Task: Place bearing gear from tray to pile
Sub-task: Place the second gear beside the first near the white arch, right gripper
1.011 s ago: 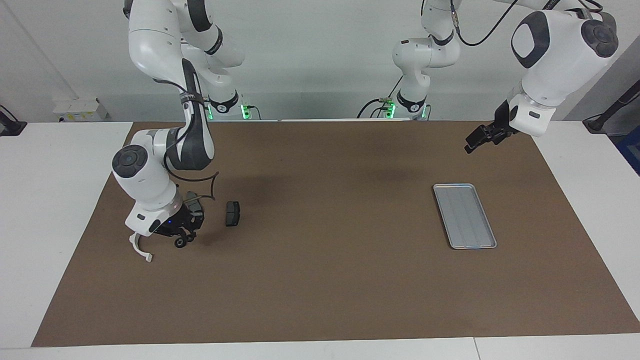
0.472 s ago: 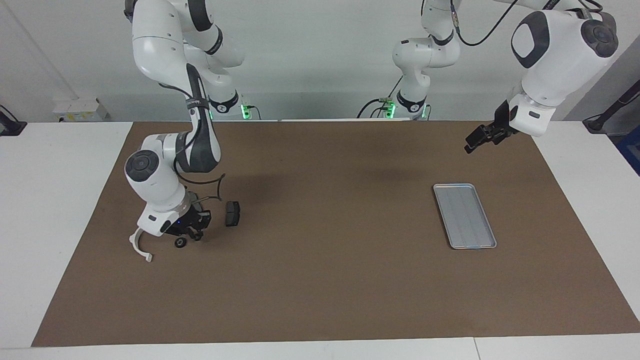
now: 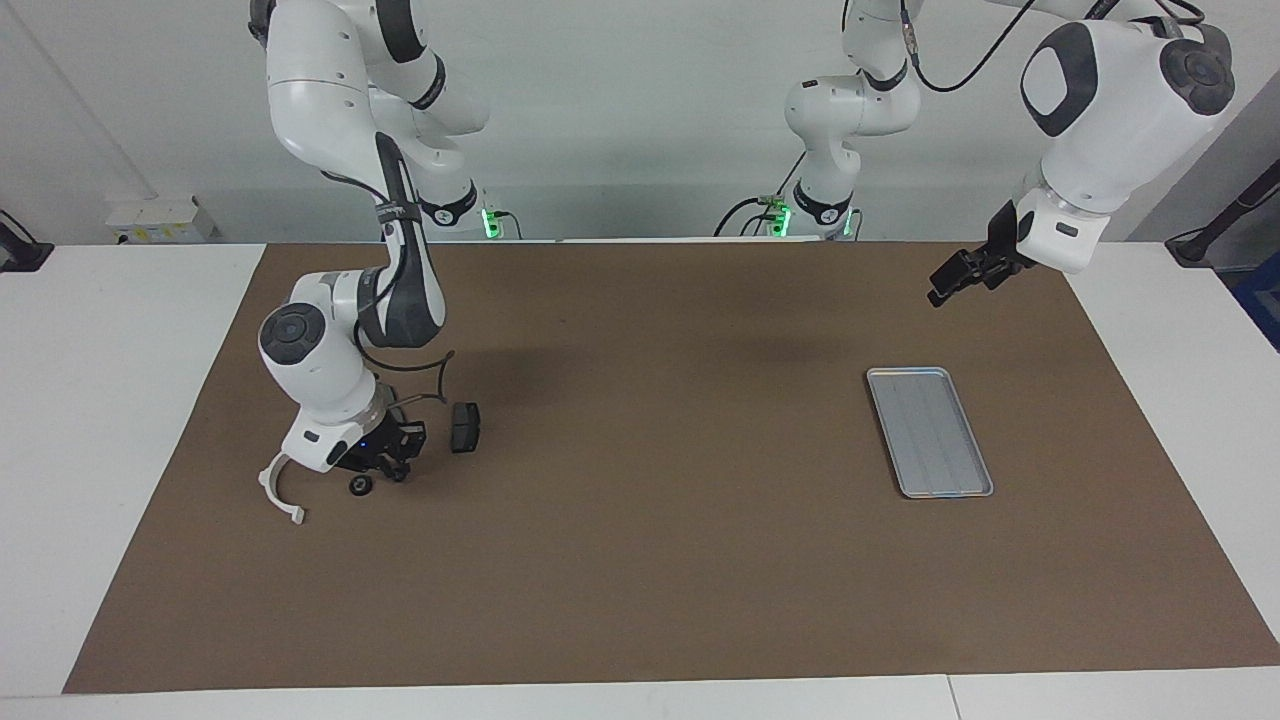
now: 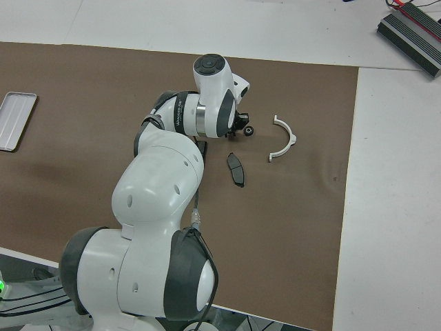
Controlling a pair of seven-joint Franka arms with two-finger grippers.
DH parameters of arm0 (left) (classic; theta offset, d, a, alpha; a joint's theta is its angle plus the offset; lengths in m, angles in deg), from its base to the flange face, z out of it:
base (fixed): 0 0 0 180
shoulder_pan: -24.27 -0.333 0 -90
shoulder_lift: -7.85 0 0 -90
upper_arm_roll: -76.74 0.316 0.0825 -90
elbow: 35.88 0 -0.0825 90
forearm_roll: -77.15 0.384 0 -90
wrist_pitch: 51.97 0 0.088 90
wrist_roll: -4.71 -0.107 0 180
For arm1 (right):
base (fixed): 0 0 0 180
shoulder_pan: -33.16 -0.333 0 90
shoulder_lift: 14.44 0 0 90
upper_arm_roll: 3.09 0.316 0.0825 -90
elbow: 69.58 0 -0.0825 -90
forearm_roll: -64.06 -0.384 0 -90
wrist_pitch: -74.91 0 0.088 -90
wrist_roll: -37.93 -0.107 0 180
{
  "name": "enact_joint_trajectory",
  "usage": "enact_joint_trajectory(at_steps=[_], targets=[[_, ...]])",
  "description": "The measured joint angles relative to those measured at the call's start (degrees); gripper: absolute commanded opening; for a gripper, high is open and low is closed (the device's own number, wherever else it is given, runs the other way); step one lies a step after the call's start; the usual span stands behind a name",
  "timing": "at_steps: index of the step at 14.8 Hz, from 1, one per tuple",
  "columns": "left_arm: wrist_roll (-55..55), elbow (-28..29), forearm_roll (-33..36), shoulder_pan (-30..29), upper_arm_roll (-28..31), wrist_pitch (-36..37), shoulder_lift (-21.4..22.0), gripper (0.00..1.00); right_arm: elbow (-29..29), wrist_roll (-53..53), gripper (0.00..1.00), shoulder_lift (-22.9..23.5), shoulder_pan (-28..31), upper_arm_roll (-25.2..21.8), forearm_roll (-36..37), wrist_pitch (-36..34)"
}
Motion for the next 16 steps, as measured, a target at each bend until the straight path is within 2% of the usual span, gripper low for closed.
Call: enact_joint_trajectory(at_steps=[4, 5, 6, 7, 8, 11, 16], targets=[[0.0, 0.0, 0.0, 0.0, 0.0, 0.0, 0.0, 1.0, 0.6, 0.0, 0.0, 0.0, 0.0, 0.0, 0.0, 0.4], [0.0, 0.0, 0.0, 0.0, 0.0, 0.0, 0.0, 1.0, 0.8, 0.0, 0.26, 0.0, 0.0, 0.0, 0.0, 0.7], [0.0, 0.0, 0.0, 0.0, 0.0, 0.0, 0.0, 1.0, 0.9, 0.0, 0.59, 0.0, 0.0, 0.0, 0.0, 0.9], [0.0, 0.0, 0.0, 0.0, 0.0, 0.0, 0.0, 1.0, 1.0, 0.0, 0.78, 0.0, 0.0, 0.0, 0.0, 1.1], [0.0, 0.0, 0.0, 0.0, 0.0, 0.0, 0.0, 1.0, 1.0, 0.0, 0.89, 0.0, 0.0, 0.0, 0.0, 1.1], [0.0, -0.4, 1.3, 0.0, -0.1, 0.0, 0.0, 1.0, 0.6, -0.3, 0.98, -0.2, 0.0, 0.0, 0.0, 1.2], [-0.1, -1.1, 4.6, 0.0, -1.6, 0.8, 0.1, 1.0, -1.6, -4.0, 1.0, -3.6, 0.0, 0.0, 0.0, -0.5]])
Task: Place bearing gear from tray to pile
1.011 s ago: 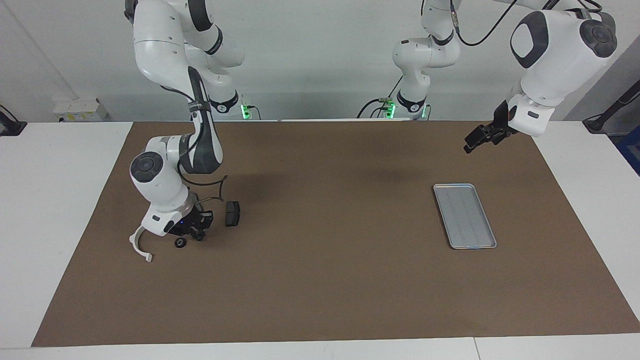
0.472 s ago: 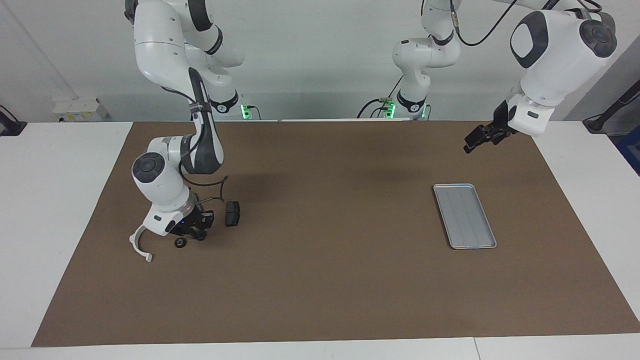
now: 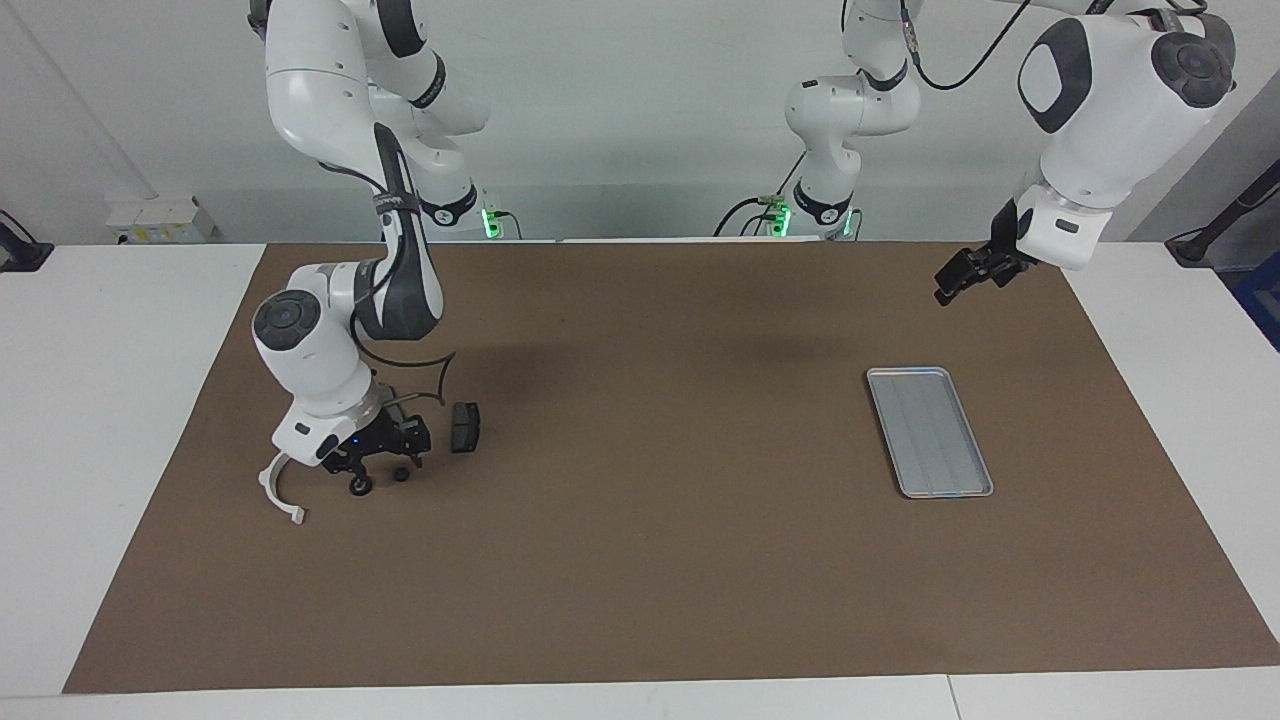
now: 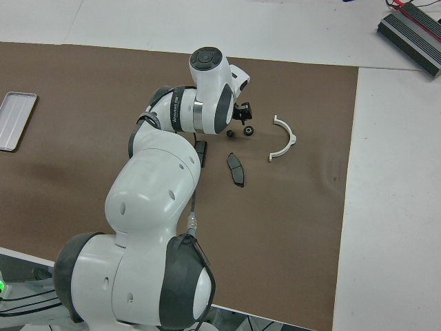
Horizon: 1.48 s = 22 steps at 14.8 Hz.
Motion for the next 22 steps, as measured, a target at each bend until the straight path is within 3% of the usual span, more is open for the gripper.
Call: enact_joint_trajectory(at_steps=[13, 16, 22], targets=[[-0.4, -0.2, 0.2, 0.0, -0.6, 0.1, 0.5, 1.0, -8.0, -8.7, 1.0, -18.3, -1.4, 0.4, 0.0, -29.8], [-0.4, -0.2, 0.2, 0.0, -0.5, 0.1, 0.6, 1.0, -10.6, -10.1, 1.0, -19.5, -1.4, 0.4, 0.1, -34.3], [-0.6, -0.1, 0.2, -0.4, -0.5, -2.7, 0.6, 1.0, -11.2, -10.6, 1.0, -19.6, -1.2, 0.0, 0.1, -35.2]])
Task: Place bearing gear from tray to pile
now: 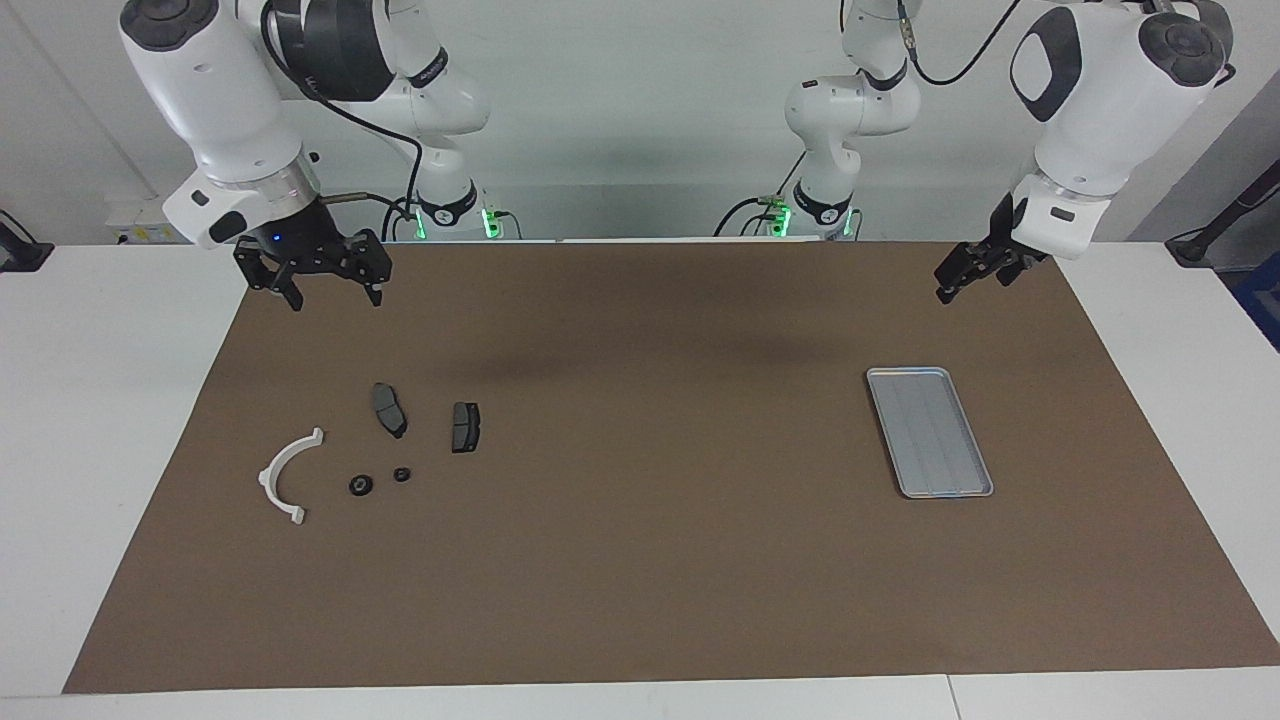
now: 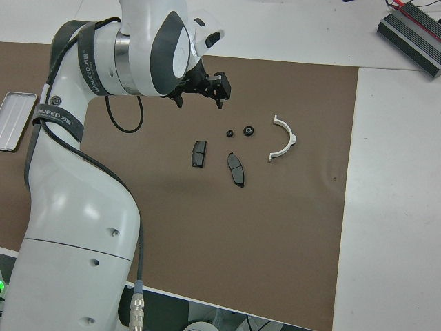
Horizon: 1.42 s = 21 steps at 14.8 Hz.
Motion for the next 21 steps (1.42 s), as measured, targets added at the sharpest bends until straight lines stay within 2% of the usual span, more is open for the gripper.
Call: enact_joint_trajectory(at_steps=[7, 21], targets=[[-2.5, 0.1, 0.0, 0.0, -0.1, -1.2, 0.0, 1.0, -0.5, -1.2, 1.0, -2.1, -0.1, 0.4, 0.0, -2.0], [-4.5, 0.1, 0.0, 0.0, -0.3, -1.4, 0.0, 1.0, -1.6, -1.7, 1.0, -3.2, 0.0, -0.4, 0.0, -5.0]])
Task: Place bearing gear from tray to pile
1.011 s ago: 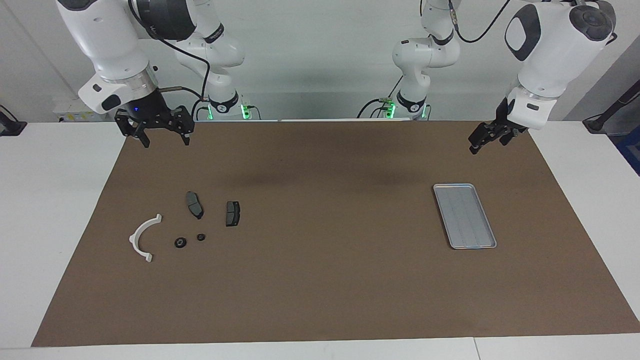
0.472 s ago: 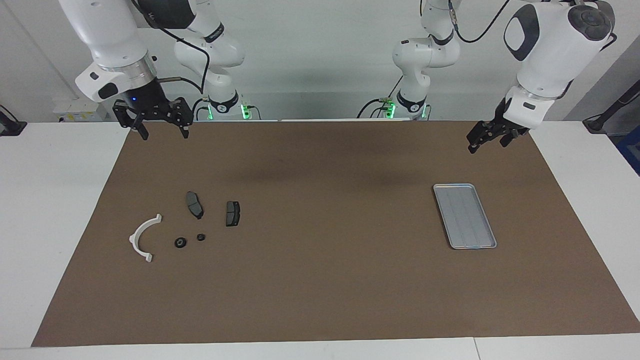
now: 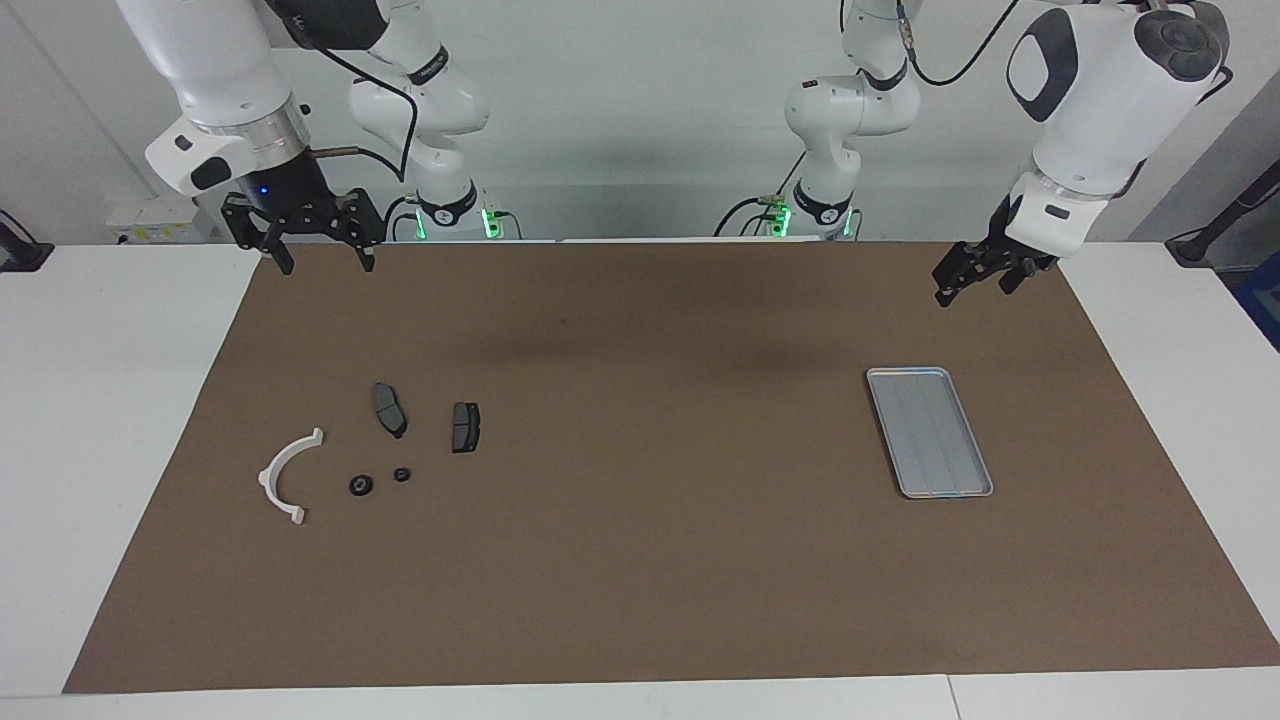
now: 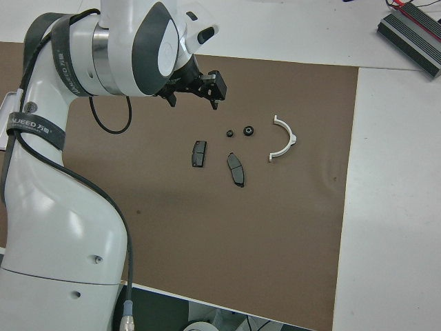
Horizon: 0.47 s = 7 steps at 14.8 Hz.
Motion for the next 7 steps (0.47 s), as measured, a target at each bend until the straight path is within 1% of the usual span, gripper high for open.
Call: enact_joint_trajectory(at_steps=[3, 7], targets=[[0.0, 0.0, 0.0, 0.0, 0.0, 0.0, 0.0, 1.0, 0.0, 0.0, 1.0, 0.0, 0.0, -1.3, 0.0, -0.7], [0.0, 0.0, 0.0, 0.0, 0.0, 0.0, 0.0, 1.0, 0.0, 0.0, 1.0, 0.0, 0.0, -1.6, 0.1, -1.0]])
